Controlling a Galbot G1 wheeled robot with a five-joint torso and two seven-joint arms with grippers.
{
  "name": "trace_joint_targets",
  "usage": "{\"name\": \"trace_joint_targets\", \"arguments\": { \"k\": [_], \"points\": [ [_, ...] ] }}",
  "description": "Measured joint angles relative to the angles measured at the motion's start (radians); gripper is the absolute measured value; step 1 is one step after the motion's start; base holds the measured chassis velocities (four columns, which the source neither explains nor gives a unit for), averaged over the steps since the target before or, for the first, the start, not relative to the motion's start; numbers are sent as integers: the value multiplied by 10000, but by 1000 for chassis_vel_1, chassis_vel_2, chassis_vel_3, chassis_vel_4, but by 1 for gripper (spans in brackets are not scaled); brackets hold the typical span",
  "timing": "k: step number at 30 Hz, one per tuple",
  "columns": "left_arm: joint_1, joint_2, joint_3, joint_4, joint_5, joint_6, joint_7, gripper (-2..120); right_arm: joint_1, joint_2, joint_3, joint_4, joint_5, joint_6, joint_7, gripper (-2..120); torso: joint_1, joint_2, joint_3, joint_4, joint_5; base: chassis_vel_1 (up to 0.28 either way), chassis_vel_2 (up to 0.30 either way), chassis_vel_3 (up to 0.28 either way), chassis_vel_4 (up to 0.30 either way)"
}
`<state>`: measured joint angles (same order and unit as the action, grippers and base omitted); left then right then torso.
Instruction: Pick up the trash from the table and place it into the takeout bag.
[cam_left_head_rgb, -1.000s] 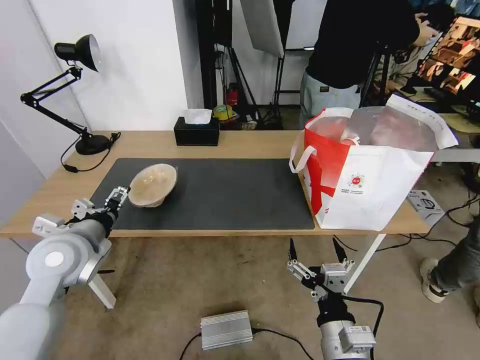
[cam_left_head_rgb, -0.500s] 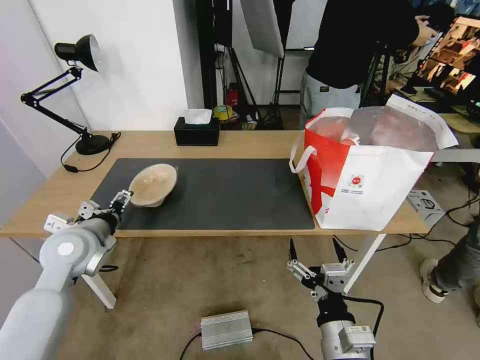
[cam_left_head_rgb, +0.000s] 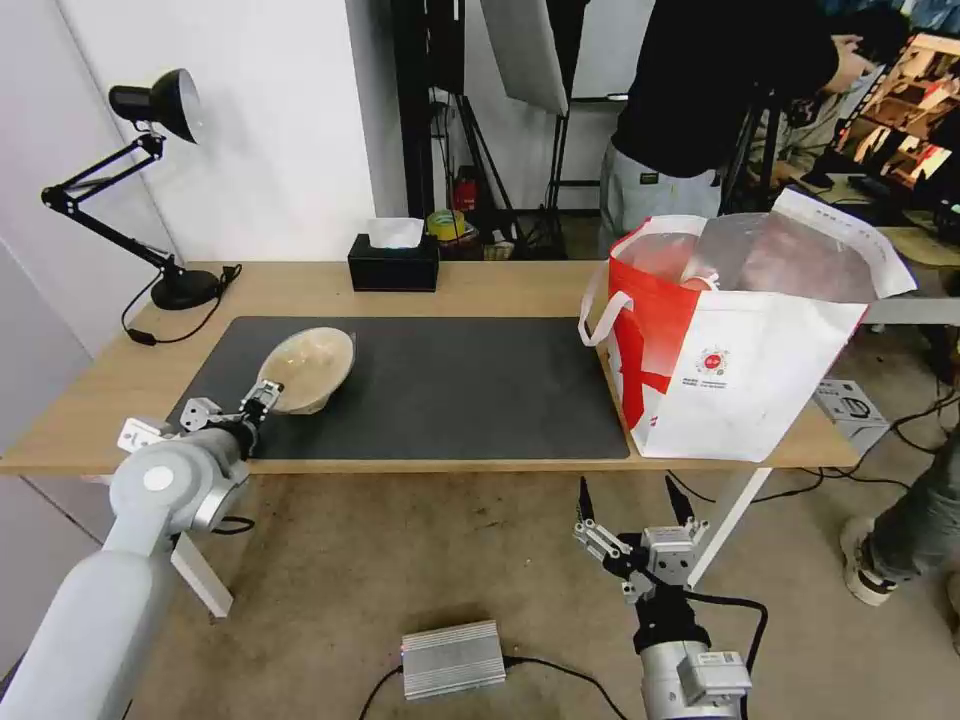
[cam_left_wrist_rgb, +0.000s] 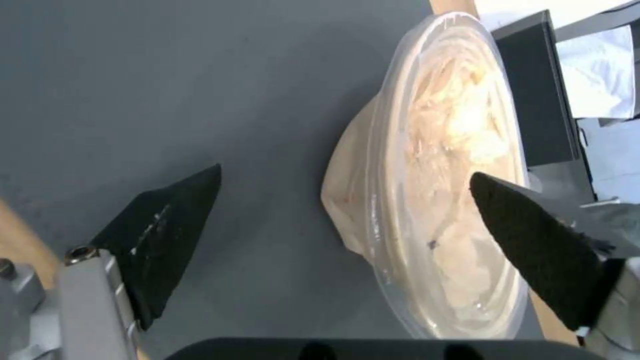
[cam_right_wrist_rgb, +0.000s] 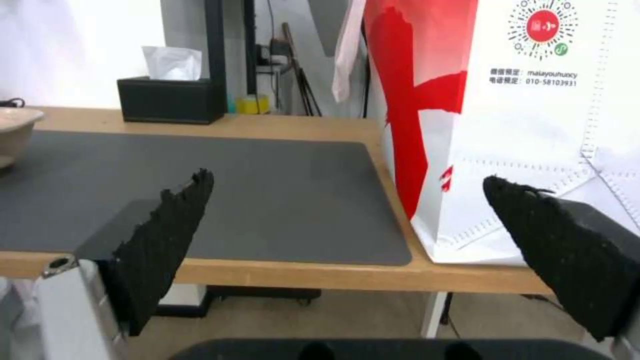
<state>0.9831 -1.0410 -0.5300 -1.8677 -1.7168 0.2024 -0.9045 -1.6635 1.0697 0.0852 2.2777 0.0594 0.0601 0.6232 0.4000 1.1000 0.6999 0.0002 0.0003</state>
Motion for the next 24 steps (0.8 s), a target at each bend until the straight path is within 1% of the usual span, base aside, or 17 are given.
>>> {"name": "trace_joint_targets", "arguments": {
  "k": [1, 3, 8, 18, 24],
  "points": [
    [0, 0, 0, 0, 0, 0, 0, 100, 0, 0, 0, 0, 0, 0, 0, 100, 0, 0, 0, 0, 0, 0, 0, 0, 0],
    [-277, -210, 64, 126, -153, 86, -283, 100, 0, 0, 0, 0, 0, 1, -1, 100, -1, 0, 0, -1, 2, 0, 0, 0, 0],
    [-474, -393, 159, 254, -197, 152, -524, 100, 0, 0, 0, 0, 0, 0, -1, 100, -3, 2, -3, 3, 9, 0, 0, 0, 0],
    [-898, -422, 432, 568, -360, 378, -762, 100, 0, 0, 0, 0, 0, 0, -1, 100, -6, 5, -5, 7, 6, 0, 0, 0, 0],
    [-1150, -460, 632, 825, -383, 393, -803, 100, 0, 0, -1, 0, 0, 1, -1, 100, -7, 7, -5, 1, 6, 0, 0, 0, 0]
  ]
}}
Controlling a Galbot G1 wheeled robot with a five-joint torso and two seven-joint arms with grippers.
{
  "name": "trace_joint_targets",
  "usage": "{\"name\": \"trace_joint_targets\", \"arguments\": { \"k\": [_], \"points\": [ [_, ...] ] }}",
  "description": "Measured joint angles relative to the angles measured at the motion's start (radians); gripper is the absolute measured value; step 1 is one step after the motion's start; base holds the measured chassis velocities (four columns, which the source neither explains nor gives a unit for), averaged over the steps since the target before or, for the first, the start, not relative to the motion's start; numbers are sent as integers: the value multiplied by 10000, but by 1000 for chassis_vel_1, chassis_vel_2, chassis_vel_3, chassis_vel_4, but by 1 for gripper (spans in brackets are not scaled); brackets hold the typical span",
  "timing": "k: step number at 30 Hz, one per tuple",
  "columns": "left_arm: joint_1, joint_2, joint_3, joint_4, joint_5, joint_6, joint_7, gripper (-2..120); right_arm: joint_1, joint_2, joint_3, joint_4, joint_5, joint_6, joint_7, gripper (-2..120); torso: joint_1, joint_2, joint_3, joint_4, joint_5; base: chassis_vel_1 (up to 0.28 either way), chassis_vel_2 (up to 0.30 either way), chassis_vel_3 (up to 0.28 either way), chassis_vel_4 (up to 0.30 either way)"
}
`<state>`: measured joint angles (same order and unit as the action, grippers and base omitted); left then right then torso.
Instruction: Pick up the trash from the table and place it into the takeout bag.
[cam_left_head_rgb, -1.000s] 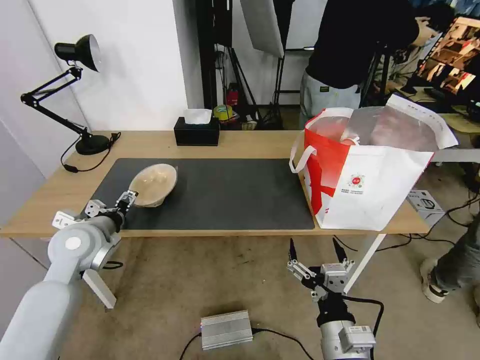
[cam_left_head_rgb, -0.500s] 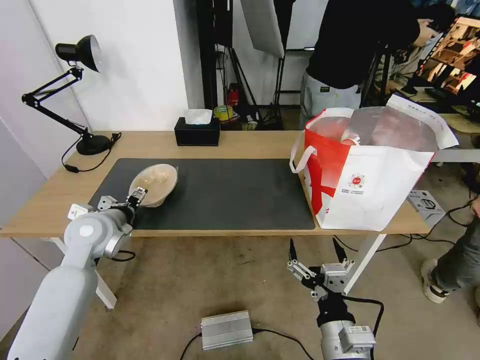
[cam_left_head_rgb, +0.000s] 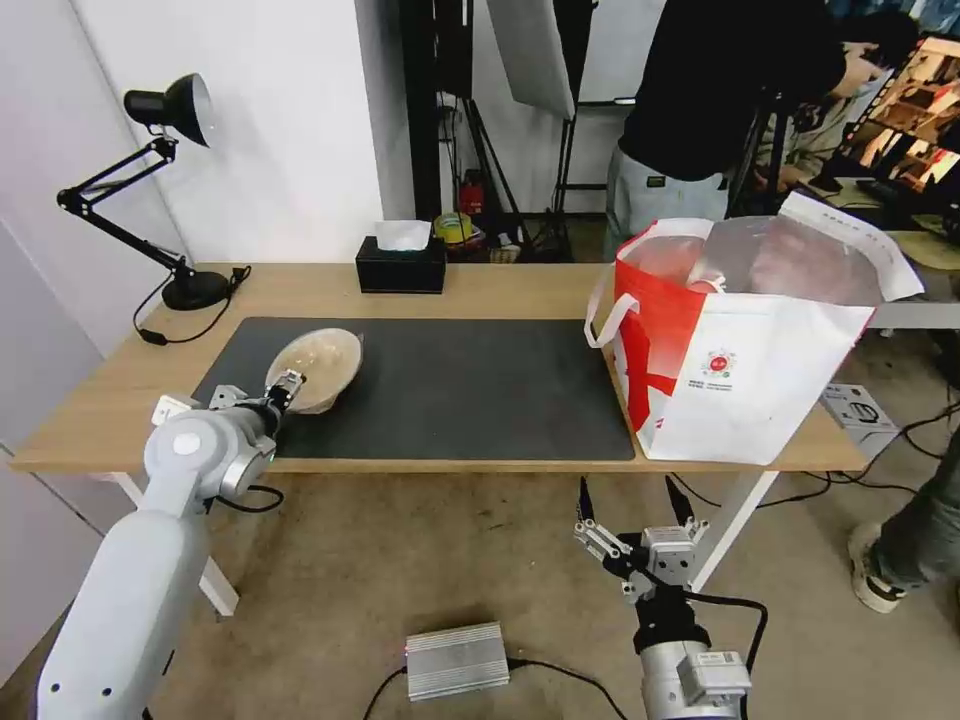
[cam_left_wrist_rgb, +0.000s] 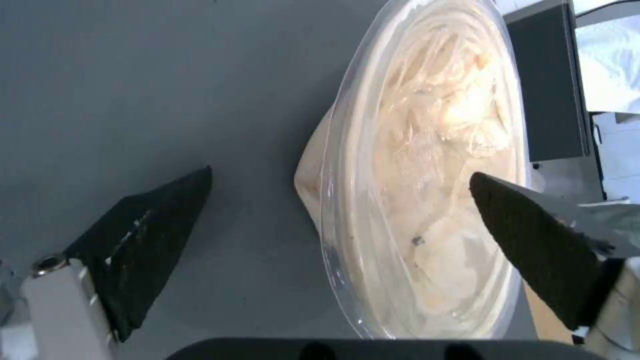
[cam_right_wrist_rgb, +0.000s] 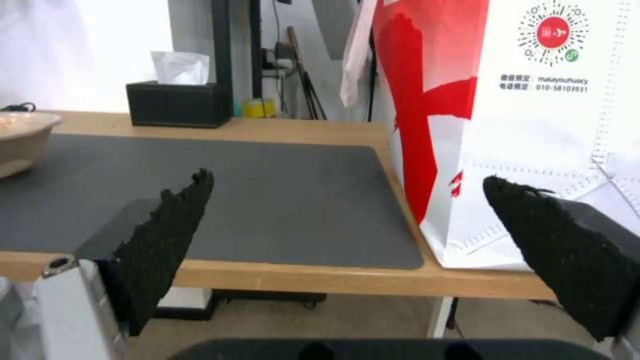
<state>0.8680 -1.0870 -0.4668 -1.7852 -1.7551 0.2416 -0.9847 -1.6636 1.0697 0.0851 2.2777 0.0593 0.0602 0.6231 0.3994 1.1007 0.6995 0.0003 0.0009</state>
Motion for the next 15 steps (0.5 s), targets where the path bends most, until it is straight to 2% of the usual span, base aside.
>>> {"name": "trace_joint_targets", "arguments": {
  "k": [9, 11, 15],
  "points": [
    [-296, -145, 234, 141, 0, 0, -54, 100, 0, 0, 0, 0, 0, 0, 0, 100, 8, -8, 6, -3, -9, 0, 0, 0, 0],
    [-220, -178, 237, -73, -5, 0, -71, 100, 0, 0, 0, 0, 0, -1, 0, 100, 11, -12, 9, -13, -24, 0, 0, 0, 0],
    [-71, -203, 189, -426, -121, 42, -162, 100, 0, 0, 1, 0, 0, 0, 0, 100, 14, -15, 13, -15, -30, 0, 0, 0, 0]
  ]
}}
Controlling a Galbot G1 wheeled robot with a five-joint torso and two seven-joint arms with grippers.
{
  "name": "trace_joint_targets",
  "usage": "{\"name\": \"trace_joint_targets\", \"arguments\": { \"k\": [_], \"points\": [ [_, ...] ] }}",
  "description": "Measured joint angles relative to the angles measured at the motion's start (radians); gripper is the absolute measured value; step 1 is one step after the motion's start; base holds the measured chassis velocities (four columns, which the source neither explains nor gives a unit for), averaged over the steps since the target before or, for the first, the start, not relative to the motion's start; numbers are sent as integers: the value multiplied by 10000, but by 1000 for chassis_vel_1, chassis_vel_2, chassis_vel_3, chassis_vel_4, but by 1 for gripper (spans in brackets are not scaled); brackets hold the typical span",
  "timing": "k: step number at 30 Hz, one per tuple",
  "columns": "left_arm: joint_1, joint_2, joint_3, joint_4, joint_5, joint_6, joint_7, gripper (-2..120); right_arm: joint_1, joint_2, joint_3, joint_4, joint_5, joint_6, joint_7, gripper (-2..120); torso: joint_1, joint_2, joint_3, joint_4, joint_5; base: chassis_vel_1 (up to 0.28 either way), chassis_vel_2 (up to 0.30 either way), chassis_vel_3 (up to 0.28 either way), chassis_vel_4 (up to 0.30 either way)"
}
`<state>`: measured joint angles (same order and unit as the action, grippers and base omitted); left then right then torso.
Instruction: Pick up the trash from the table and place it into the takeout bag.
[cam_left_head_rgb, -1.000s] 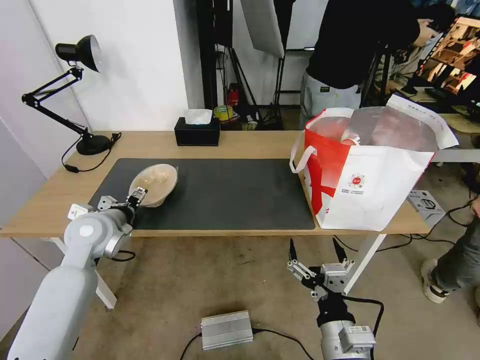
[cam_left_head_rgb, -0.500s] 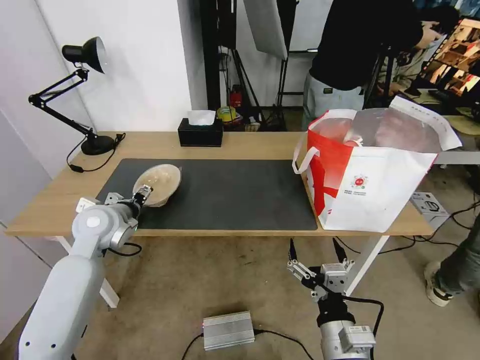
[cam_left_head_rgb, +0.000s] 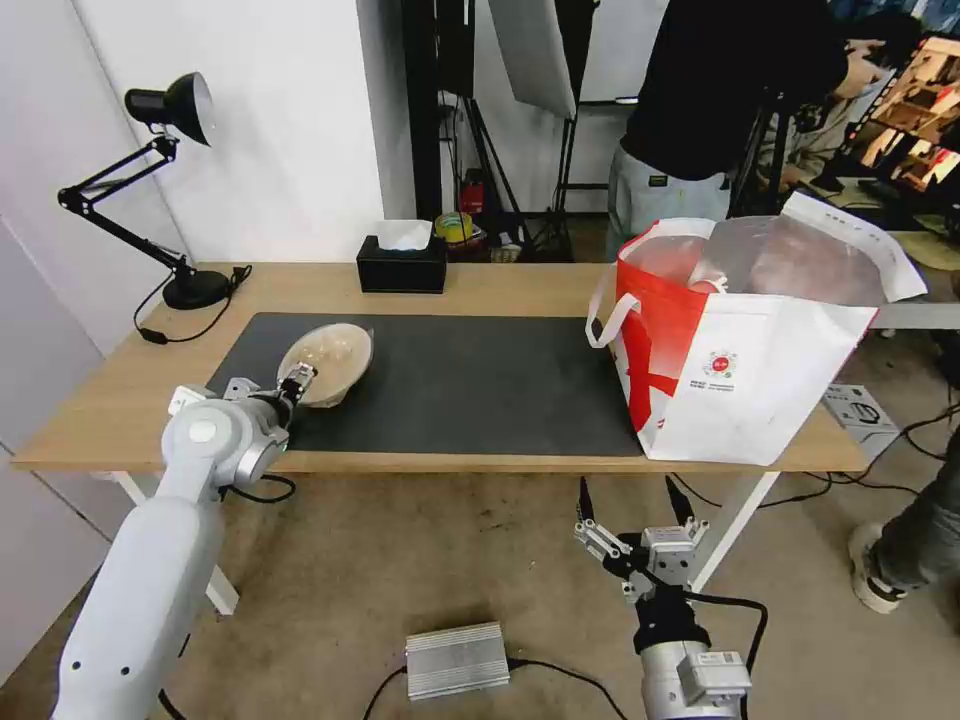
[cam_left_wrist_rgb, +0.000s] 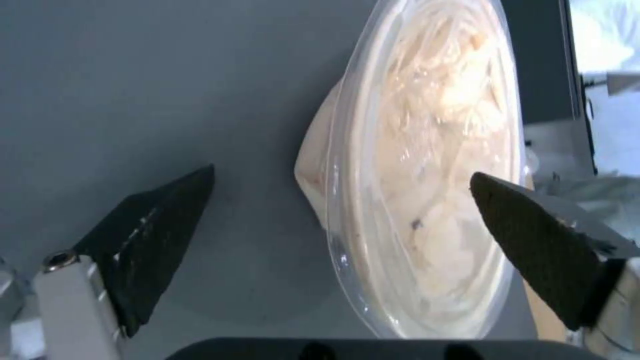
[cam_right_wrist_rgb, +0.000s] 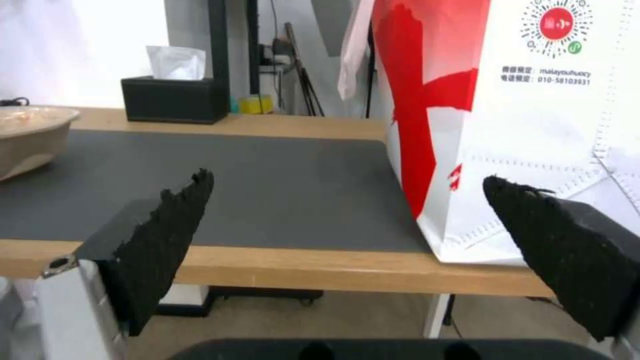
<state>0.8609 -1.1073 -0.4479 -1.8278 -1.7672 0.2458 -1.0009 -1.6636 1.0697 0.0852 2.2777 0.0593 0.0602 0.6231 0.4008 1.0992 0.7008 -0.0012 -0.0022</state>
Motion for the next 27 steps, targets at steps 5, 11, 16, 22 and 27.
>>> {"name": "trace_joint_targets", "arguments": {
  "k": [5, 11, 16, 22, 27],
  "points": [
    [42, 16, -68, -311, -145, 60, -97, 100, 0, 0, 0, 0, 0, 0, 0, 100, 1, 0, -1, 3, 8, 0, 0, 0, 0],
    [81, 30, -223, -492, -155, 25, -87, 100, 0, 0, 0, 0, 0, 0, 0, 100, -4, 4, -6, 10, 16, 0, 0, 0, 0],
    [98, 32, -295, -573, -152, -6, -26, 100, 0, 0, 0, 0, 0, 0, 0, 100, -6, 6, -7, 11, 20, 0, 0, 0, 0],
    [-47, 62, -305, -533, -112, -49, 46, 100, 0, 0, 0, 0, 0, 0, 0, 100, -8, 7, -8, 11, 22, 0, 0, 0, 0],
    [-163, 30, -250, -339, -92, -59, 69, 100, 0, 0, 0, 0, 0, 0, 0, 100, -7, 7, -8, 11, 22, 0, 0, 0, 0]
  ]
}}
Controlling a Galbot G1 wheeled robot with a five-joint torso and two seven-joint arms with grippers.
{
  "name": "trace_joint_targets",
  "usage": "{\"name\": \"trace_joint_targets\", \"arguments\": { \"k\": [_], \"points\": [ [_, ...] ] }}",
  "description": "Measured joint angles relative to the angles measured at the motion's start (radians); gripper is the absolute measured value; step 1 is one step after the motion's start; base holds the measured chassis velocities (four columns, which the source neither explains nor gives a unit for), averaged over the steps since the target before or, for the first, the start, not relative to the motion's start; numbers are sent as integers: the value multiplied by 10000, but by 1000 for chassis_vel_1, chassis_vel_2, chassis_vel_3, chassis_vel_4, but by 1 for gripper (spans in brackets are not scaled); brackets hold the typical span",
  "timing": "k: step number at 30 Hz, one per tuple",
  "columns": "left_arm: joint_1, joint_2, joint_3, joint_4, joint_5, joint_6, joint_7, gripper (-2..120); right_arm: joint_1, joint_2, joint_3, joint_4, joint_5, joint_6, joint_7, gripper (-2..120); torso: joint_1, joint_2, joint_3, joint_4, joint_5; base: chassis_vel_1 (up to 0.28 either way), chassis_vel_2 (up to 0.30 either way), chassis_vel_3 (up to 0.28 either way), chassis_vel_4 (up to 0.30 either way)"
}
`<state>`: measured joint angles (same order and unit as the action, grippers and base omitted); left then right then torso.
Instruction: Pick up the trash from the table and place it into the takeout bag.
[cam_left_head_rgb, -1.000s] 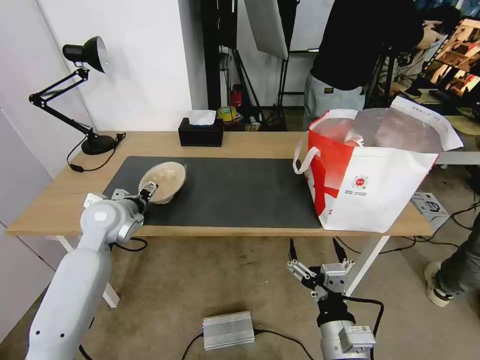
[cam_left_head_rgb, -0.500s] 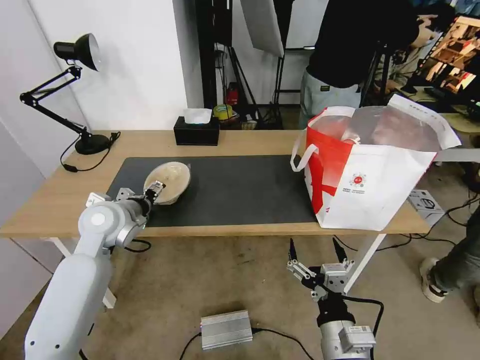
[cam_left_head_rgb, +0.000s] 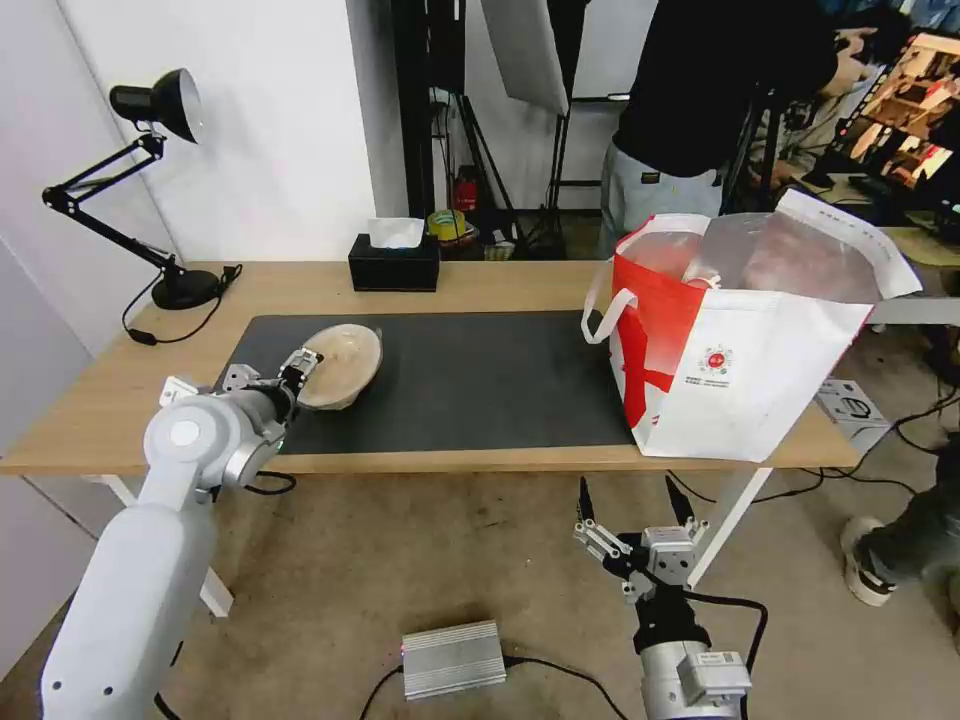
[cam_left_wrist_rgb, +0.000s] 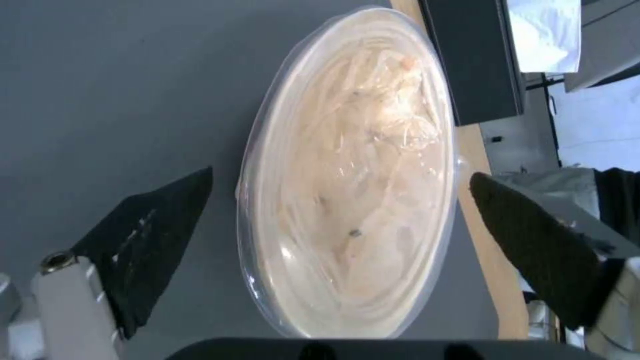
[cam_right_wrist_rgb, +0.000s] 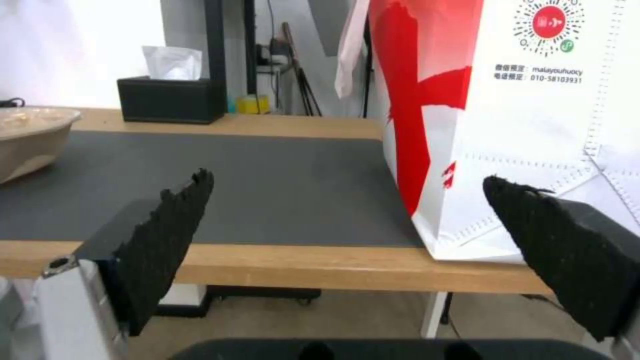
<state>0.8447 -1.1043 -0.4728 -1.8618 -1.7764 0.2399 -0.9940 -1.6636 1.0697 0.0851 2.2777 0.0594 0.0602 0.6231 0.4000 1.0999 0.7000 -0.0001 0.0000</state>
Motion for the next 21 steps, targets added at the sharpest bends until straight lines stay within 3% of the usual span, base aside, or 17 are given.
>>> {"name": "trace_joint_targets", "arguments": {
  "k": [21],
  "points": [
    [-296, -437, 383, 627, 285, -2, 219, 100, 0, 0, 0, 0, 0, 0, 0, 100, 0, 1, 0, 1, 0, 0, 0, 0, 0]
  ]
}}
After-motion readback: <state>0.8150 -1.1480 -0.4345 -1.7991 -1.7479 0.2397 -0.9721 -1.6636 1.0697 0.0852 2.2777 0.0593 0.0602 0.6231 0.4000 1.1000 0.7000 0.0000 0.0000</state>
